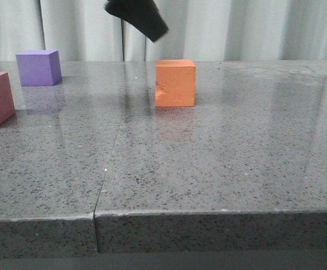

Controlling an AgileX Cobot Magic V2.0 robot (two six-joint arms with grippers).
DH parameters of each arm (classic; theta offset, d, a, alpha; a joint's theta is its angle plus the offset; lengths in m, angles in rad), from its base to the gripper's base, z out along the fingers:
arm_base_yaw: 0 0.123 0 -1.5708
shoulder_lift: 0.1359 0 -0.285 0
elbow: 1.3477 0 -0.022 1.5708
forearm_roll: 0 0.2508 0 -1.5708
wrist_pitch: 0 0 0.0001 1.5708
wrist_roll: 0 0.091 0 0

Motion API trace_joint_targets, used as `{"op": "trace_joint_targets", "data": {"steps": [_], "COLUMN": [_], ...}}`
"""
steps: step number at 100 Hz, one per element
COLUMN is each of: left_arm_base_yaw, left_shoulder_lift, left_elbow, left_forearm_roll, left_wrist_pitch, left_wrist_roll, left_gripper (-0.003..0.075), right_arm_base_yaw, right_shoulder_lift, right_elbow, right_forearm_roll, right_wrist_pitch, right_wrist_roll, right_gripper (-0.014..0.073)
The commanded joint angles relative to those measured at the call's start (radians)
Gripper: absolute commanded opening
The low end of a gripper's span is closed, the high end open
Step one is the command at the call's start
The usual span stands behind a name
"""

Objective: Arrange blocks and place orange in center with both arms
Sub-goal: 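Lower the left gripper onto the orange cube and close on it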

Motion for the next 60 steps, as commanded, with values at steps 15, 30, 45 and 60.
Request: {"op": "trace_joint_targets", "data": {"steps": [15, 30, 45, 60], "left_arm_base_yaw": [-0.042, -0.05, -0.056, -0.056], "left_shoulder_lift": [-0.011, 0.018, 0.048, 0.069], "left_elbow": [-0.038, -0.038, -0.038, -0.038], "left_forearm_roll": [-0.038, -0.043, -0.047, -0.044], "left_wrist_pitch": [-0.071, -0.106, -0.135, -0.149], "left_wrist_roll": [-0.001, -0.001, -0.001, -0.001], "left_gripper": [0.062, 0.062, 0.062, 0.062], "right_arm_base_yaw": [-0.001, -0.001, -0.001, -0.001], "right_shoulder_lift": [0.004, 0.004, 0.004, 0.004], "right_elbow": [-0.025, -0.025, -0.025, -0.025], "right_forearm_roll": [-0.021, -0.021, -0.021, -0.021], "right_wrist_pitch": [-0.078, -0.078, -0.078, -0.078], "right_wrist_roll": [-0.004, -0.004, -0.004, -0.004], "right_gripper": [-0.0068, -0.0068, -0.0068, -0.0068]}}
